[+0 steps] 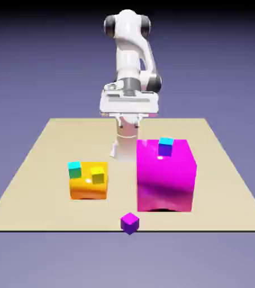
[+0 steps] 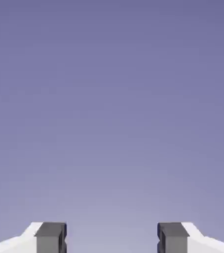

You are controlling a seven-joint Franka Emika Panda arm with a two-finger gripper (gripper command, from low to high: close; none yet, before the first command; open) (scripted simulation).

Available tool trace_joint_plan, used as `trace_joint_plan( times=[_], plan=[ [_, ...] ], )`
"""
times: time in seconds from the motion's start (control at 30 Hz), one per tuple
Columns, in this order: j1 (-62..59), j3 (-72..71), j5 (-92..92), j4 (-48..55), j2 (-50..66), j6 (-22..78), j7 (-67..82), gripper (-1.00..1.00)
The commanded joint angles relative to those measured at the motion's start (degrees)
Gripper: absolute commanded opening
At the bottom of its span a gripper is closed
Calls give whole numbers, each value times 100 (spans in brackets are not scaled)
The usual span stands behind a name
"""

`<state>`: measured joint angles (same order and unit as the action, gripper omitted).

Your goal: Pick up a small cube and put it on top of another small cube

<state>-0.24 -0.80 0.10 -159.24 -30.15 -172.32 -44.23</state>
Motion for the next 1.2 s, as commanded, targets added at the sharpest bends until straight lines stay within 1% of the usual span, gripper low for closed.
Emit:
trace_joint_plan(
  times=[0.0, 0.9, 0.97, 1.1, 1.13, 1.17],
  plan=[
    [-77, -67, 8, 146, 208, 140, -147, 0],
    [-2151, -1860, 232, 4093, 5814, 3916, -4124, 0],
    [-2165, -1872, 234, 4119, 5851, 3941, -4150, 0],
    [-1949, -1704, 64, 4061, 6609, 3127, -4230, 0],
    [-1949, -1704, 64, 4061, 6609, 3127, -4230, -100],
    [-1949, -1704, 64, 4061, 6609, 3127, -4230, -100]
  ],
)
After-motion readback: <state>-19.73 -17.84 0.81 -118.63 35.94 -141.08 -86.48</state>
